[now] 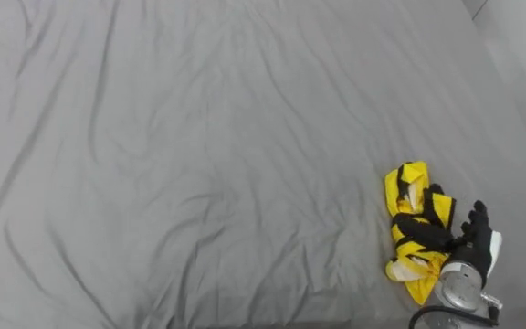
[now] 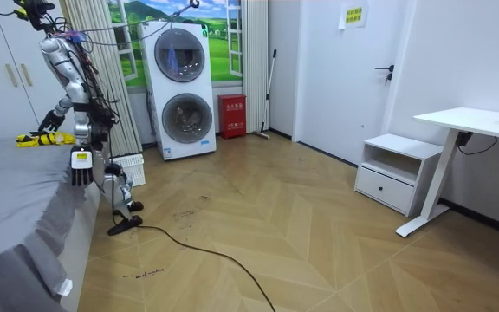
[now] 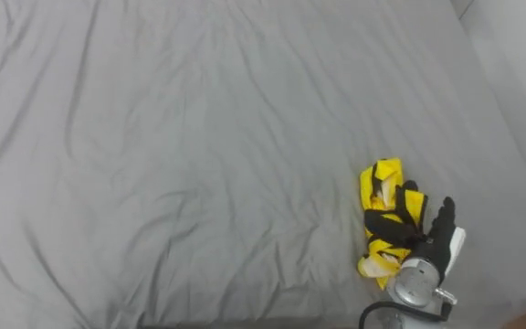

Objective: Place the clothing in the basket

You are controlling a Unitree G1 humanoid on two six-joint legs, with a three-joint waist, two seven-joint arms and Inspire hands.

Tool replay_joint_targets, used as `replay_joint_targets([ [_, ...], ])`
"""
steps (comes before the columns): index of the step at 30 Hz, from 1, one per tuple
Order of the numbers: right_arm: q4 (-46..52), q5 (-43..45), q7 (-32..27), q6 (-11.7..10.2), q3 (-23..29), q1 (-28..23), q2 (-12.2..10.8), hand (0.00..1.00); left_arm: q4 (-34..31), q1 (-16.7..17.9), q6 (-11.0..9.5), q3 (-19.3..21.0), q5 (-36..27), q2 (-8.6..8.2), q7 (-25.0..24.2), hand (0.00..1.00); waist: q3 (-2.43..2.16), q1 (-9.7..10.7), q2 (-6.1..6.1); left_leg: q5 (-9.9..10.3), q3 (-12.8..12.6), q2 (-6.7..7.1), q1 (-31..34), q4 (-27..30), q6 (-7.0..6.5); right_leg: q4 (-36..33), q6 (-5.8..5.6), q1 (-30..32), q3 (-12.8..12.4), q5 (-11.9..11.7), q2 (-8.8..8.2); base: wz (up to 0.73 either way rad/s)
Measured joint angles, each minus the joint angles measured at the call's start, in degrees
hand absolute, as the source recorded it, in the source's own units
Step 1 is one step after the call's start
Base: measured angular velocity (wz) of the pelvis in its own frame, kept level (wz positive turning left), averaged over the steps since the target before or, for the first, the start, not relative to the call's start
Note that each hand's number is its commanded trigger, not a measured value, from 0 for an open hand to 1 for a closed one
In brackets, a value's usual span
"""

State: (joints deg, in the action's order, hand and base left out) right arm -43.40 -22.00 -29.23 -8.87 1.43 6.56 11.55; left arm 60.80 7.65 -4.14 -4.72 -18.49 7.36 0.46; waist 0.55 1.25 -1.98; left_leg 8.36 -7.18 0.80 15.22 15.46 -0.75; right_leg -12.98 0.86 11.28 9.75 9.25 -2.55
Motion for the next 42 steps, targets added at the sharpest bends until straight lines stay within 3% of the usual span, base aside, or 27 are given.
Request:
replay_joint_targets([
  [4,-7.15,0.15,0.68,0.13,-1.2,0.84,-0.08,0.0,0.43,-1.21,0.02,-1.17,0.01,-0.18,0.05,0.0,0.26,-1.23,0.44,0.0,-0.31,-0.03,0.29,-0.11,0.0,0.07,0.02,0.36,0.01,-0.01,0.03,-0.01],
  [9,-11.05,0.19,0.69,0.13,-1.57,2.56,0.02,0.0,0.44,-1.67,0.0,-1.14,0.01,-0.17,0.16,0.0,0.24,-1.69,0.48,-0.01,-0.26,-0.01,1.55,-0.12,0.01,-0.24,0.02,1.82,-0.04,-0.01,0.03,-0.01],
  [10,-12.18,0.23,0.69,0.14,-1.56,3.17,0.01,0.4,0.46,-1.67,0.0,-1.15,0.0,-0.16,0.24,0.0,0.23,-1.67,0.47,-0.01,-0.24,0.0,1.53,-0.11,0.01,-0.24,0.02,1.78,0.13,-0.01,0.0,0.04],
  [11,-12.55,0.22,0.69,0.17,-1.55,3.44,0.01,0.62,0.43,-1.68,0.0,-1.16,-0.01,-0.16,0.28,0.0,0.24,-1.65,0.46,-0.01,-0.2,0.03,1.55,-0.11,0.01,-0.24,0.02,1.78,0.33,-0.01,-0.03,0.05],
  [12,-12.84,0.22,0.71,0.18,-1.49,3.8,0.0,1.0,0.52,-1.72,0.0,-1.16,-0.07,-0.16,0.45,0.0,0.25,-1.63,0.45,-0.02,-0.18,0.02,1.6,-0.13,0.0,-0.23,0.01,1.81,0.64,-0.01,-0.12,0.04],
  [42,-17.63,-0.23,5.09,1.02,-2.36,3.49,0.52,1.0,1.08,-2.17,0.01,-3.38,-2.23,0.06,3.95,0.0,0.29,-1.64,0.19,-0.06,0.74,0.05,0.13,-0.36,0.0,0.42,0.03,-0.06,1.92,-0.02,-0.21,0.01],
])
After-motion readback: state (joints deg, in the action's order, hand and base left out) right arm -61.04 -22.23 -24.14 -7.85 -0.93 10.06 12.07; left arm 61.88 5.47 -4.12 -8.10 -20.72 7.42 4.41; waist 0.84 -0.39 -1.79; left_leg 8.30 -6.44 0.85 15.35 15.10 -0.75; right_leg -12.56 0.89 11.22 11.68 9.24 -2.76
